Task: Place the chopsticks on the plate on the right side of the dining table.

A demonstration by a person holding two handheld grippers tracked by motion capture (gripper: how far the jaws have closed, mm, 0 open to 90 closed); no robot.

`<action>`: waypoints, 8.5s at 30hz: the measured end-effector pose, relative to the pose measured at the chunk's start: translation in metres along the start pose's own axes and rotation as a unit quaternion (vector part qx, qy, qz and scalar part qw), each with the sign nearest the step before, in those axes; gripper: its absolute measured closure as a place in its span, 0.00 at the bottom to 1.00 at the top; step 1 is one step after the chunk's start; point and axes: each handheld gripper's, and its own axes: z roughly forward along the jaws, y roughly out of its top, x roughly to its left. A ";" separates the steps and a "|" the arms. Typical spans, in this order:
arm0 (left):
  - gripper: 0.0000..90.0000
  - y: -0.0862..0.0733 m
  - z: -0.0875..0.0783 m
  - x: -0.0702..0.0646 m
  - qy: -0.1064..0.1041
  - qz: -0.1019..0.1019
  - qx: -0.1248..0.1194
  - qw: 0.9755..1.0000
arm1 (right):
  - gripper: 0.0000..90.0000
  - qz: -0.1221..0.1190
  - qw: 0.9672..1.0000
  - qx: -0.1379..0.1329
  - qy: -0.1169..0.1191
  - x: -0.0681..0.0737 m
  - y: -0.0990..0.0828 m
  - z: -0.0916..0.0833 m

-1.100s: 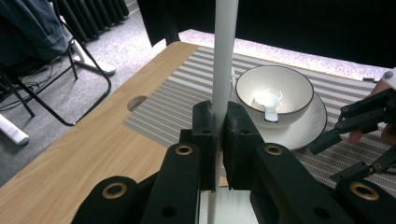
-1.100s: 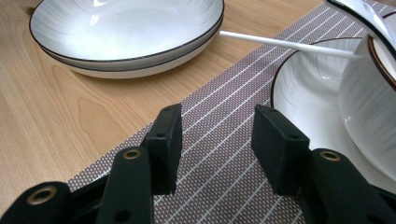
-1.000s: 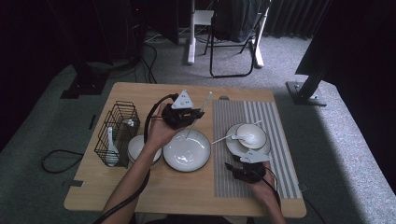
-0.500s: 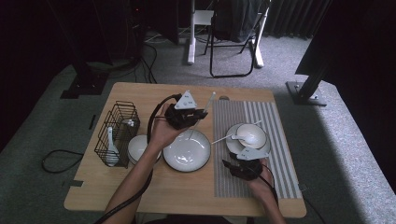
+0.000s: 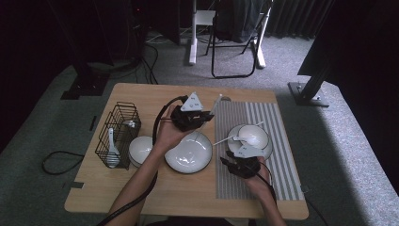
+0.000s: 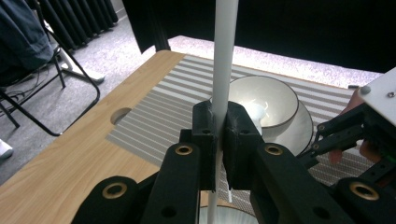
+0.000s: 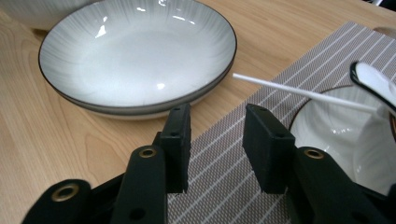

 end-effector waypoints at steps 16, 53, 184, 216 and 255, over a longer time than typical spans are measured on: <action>0.94 0.004 0.013 -0.011 -0.020 -0.009 -0.017 1.000 | 0.91 -0.003 1.000 -0.013 0.016 0.002 0.011 0.012; 0.95 0.008 0.036 -0.044 -0.078 -0.025 -0.050 0.995 | 0.93 0.034 0.999 -0.026 0.025 -0.001 0.016 0.019; 0.96 -0.077 0.142 -0.005 0.006 -0.048 0.120 0.992 | 0.61 -0.044 0.998 0.027 -0.030 0.014 -0.029 -0.002; 0.96 -0.069 0.162 -0.020 0.005 0.000 0.173 0.985 | 0.61 -0.042 0.998 0.028 -0.032 0.014 -0.030 -0.002; 0.89 -0.069 0.134 -0.017 -0.016 -0.027 0.136 0.990 | 0.61 -0.039 0.998 0.030 -0.032 0.013 -0.032 -0.001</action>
